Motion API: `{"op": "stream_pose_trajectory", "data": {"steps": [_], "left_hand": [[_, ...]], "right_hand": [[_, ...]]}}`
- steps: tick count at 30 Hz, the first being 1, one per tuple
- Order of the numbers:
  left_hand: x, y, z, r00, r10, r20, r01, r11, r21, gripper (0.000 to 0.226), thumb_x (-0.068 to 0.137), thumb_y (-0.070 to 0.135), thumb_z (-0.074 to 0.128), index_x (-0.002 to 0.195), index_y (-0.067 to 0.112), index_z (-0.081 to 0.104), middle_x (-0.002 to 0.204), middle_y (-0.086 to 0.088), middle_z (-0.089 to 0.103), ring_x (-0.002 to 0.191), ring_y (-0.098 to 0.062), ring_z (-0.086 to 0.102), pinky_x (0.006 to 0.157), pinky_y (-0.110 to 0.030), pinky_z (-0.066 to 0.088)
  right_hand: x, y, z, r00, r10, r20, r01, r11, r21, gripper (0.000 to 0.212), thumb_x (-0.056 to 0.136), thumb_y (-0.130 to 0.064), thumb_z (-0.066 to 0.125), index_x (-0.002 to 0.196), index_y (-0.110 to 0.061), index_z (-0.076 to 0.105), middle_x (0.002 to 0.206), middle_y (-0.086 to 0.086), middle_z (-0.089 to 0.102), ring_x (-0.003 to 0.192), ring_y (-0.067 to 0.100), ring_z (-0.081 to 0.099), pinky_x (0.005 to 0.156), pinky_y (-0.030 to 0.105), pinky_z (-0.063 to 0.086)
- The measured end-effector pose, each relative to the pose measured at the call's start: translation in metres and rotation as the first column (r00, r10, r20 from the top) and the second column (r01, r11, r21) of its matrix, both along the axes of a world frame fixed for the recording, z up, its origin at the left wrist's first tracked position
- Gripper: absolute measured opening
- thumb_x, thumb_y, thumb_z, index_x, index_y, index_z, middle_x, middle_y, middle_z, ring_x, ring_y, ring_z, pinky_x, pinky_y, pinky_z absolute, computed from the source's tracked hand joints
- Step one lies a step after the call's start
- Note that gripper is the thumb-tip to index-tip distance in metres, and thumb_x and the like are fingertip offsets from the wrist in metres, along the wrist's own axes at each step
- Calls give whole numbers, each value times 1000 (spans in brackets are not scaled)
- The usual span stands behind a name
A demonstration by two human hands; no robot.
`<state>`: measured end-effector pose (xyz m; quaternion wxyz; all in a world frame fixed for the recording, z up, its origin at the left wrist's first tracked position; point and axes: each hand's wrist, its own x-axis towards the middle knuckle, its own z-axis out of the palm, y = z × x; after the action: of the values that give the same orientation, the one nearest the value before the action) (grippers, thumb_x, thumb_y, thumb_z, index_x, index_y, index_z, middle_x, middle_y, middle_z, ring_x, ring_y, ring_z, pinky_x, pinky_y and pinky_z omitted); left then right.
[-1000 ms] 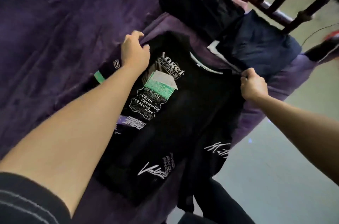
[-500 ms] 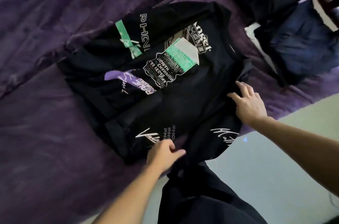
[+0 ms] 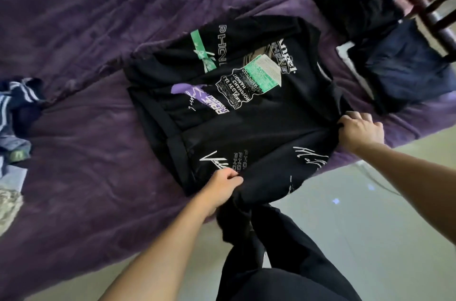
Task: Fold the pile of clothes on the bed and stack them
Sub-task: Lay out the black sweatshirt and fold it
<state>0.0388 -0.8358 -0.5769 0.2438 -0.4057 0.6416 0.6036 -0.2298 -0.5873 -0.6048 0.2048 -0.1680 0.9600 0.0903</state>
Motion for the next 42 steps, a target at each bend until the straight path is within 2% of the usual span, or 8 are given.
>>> {"op": "stream_pose_trajectory", "data": {"steps": [8, 15, 19, 22, 29, 33, 36, 42], "left_hand": [[-28, -87, 62, 980, -140, 140, 98, 958, 268, 10, 87, -3, 56, 91, 5, 58, 50, 0, 42, 38, -9, 39, 47, -25, 49], [-102, -124, 35, 999, 6, -33, -19, 909, -417, 30, 88, 15, 50, 59, 18, 42, 58, 6, 38, 58, -12, 35, 55, -32, 27], [-141, -145, 13, 995, 89, -42, -98, 865, -492, 31, 91, 19, 48, 60, 17, 40, 56, 5, 36, 54, -13, 32, 54, -32, 25], [-176, -167, 2, 975, 219, -25, -211, 895, -393, 19, 90, 15, 49, 73, 13, 56, 68, -7, 45, 62, -16, 40, 57, -28, 29], [-223, -230, -1, 951, 79, 298, 23, 945, -325, 9, 88, 27, 63, 85, 19, 59, 74, -5, 59, 57, -18, 52, 53, -21, 40], [-203, -251, -23, 879, 2, 477, 334, 709, -621, 40, 84, 29, 68, 120, 18, 56, 124, -12, 55, 110, -33, 55, 87, -36, 45], [-190, -264, -47, 878, 128, 462, 321, 559, -765, 66, 82, 29, 72, 138, 23, 37, 135, -14, 36, 119, -38, 44, 83, -47, 46], [-188, -306, -98, 884, 216, 414, 298, 422, -856, 72, 82, 26, 69, 143, 31, 32, 141, -18, 34, 113, -43, 49, 88, -51, 47]], "right_hand": [[-37, -9, 33, 998, 21, -51, -24, 997, -70, 35, 91, -36, 46, 115, -20, 67, 142, 4, 46, 133, 29, 32, 98, 49, 35], [-66, -23, 9, 972, 188, -144, -216, 954, -208, 23, 89, -26, 58, 94, -9, 73, 141, 8, 53, 142, 24, 30, 104, 43, 25], [-99, -36, 6, 985, 170, -11, -167, 954, -250, 42, 90, -40, 37, 90, -8, 65, 94, 21, 70, 100, 37, 62, 91, 43, 40], [-132, -50, -2, 980, 146, 134, -110, 963, -248, 30, 95, -38, 46, 98, -14, 63, 98, 21, 68, 94, 41, 62, 76, 42, 45], [-185, -81, -20, 913, 108, 394, -192, 965, 181, 36, 89, -52, 55, 108, -23, 64, 118, 9, 65, 110, 29, 61, 85, 34, 46], [-192, -128, -26, 952, 285, 113, -270, 954, -132, 22, 85, -30, 61, 105, -24, 66, 109, 4, 64, 104, 30, 60, 79, 39, 48], [-195, -195, -29, 888, 442, -126, -451, 785, -425, 33, 81, -16, 68, 114, -16, 64, 113, 7, 59, 107, 31, 53, 67, 45, 54], [-192, -309, -59, 785, 587, -197, -613, 691, -383, 65, 78, -31, 63, 140, -23, 44, 149, 12, 38, 137, 33, 33, 97, 53, 36]]}}
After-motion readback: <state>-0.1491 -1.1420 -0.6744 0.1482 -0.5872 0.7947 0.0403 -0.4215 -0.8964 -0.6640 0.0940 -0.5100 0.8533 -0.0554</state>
